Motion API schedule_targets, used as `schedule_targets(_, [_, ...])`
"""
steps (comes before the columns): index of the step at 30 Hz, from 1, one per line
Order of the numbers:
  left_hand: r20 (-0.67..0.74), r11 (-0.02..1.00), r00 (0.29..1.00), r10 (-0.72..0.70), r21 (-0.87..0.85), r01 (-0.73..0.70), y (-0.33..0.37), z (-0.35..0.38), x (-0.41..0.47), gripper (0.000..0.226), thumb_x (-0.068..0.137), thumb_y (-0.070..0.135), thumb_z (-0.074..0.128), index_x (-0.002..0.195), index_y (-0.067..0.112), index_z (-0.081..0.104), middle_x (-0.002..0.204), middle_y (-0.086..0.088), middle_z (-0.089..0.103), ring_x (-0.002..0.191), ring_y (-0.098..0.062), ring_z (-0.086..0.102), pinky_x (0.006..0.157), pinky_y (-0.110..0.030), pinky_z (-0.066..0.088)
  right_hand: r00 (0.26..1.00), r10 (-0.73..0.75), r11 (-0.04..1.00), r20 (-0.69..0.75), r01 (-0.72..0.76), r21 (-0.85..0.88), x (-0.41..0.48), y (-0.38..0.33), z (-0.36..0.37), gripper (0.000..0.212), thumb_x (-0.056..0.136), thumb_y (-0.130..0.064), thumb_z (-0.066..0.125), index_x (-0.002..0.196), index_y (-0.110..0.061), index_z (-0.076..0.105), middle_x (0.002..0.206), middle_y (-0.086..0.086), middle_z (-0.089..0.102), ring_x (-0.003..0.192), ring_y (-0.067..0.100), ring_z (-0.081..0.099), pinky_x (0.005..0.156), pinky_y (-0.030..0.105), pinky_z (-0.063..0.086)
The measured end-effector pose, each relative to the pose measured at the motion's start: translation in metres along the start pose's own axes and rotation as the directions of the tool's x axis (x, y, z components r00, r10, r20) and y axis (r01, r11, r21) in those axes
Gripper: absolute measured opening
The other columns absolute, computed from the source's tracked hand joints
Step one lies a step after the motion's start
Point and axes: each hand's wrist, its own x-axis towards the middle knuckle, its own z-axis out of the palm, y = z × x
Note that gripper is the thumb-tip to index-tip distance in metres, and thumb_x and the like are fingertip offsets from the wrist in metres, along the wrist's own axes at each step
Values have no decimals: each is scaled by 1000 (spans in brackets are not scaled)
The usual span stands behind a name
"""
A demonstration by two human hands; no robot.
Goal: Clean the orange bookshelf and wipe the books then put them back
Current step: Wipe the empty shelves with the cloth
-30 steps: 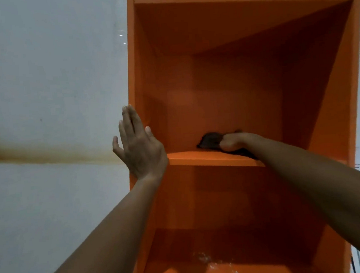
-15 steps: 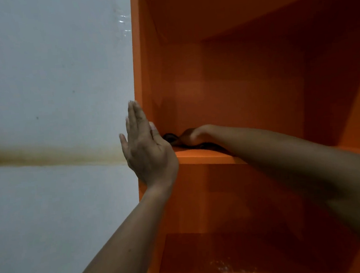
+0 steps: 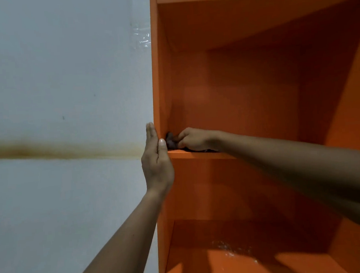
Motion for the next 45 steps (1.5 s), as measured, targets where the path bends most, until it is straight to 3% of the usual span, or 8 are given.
schedule_targets(2, [85, 998, 995, -53, 19, 52, 0, -10, -11, 50, 111, 31, 29, 159, 31, 17, 166, 11, 20, 152, -8, 20, 124, -39, 25, 994, -109, 993, -20, 110, 38, -27, -16, 2, 23, 102, -18, 54, 110, -8, 72, 89, 12, 61, 58, 10, 51, 48, 29, 45])
schedule_targets(5, [168, 988, 978, -120, 112, 102, 1, -24, -28, 50, 109, 40, 25, 158, 36, 19, 163, 4, 31, 148, -18, 34, 119, -39, 33, 958, -266, 964, -107, 265, -25, -61, -33, 12, 24, 98, -14, 57, 99, -25, 78, 111, -3, 65, 84, 19, 63, 66, 45, 56])
schedule_targets(10, [213, 955, 951, -222, 244, 168, -2, -46, -68, 73, 91, 75, 9, 155, 45, 26, 142, -1, 57, 127, -26, 57, 105, -53, 49, 858, -504, 642, -95, 299, -706, -126, -28, 75, 27, 99, -26, 59, 123, -32, 68, 120, -7, 57, 101, 21, 43, 81, 39, 42])
schedule_targets(21, [499, 785, 748, -438, 618, 47, 19, -28, -154, 58, 104, 37, 45, 158, 26, 28, 168, -2, 15, 155, -30, 10, 123, -55, 16, 895, 98, 962, -435, -197, -190, -204, 98, 158, 37, 104, -12, 46, 136, -22, 62, 122, 7, 56, 106, 29, 44, 92, 43, 43])
schedule_targets(28, [594, 751, 585, -551, 659, 38, 1, 24, -185, 57, 96, 35, 58, 151, 22, 44, 158, -5, 40, 147, -28, 33, 119, -48, 31, 603, 480, 850, -638, -499, 168, -254, 192, 151, 33, 106, -15, 43, 132, -5, 61, 136, 24, 52, 125, 39, 45, 103, 43, 30])
schedule_targets(31, [588, 716, 563, -580, 698, 8, -19, 45, -193, 58, 97, 36, 56, 152, 25, 40, 161, -4, 35, 151, -29, 25, 121, -51, 26, 643, 642, 736, -417, -670, 100, -272, 232, 167, 50, 103, -38, 35, 137, -5, 52, 147, 26, 36, 134, 46, 33, 112, 50, 29])
schedule_targets(35, [577, 687, 570, -585, 726, -31, -42, 56, -199, 56, 102, 39, 49, 154, 24, 38, 164, -4, 30, 153, -32, 18, 123, -52, 19, 682, 685, 628, -257, -731, -265, -281, 262, 197, 64, 93, -54, 15, 123, -19, 58, 133, 15, 56, 125, 37, 47, 110, 58, 32])
schedule_targets(45, [493, 644, 741, -456, 757, -108, -110, 60, -196, 49, 104, 44, 40, 142, 15, 51, 137, -12, 59, 128, -32, 52, 106, -50, 42, 655, 721, 620, -225, -755, -213, -234, 297, 187, 51, 95, -42, 28, 130, -23, 60, 136, 12, 60, 118, 34, 57, 98, 44, 45])
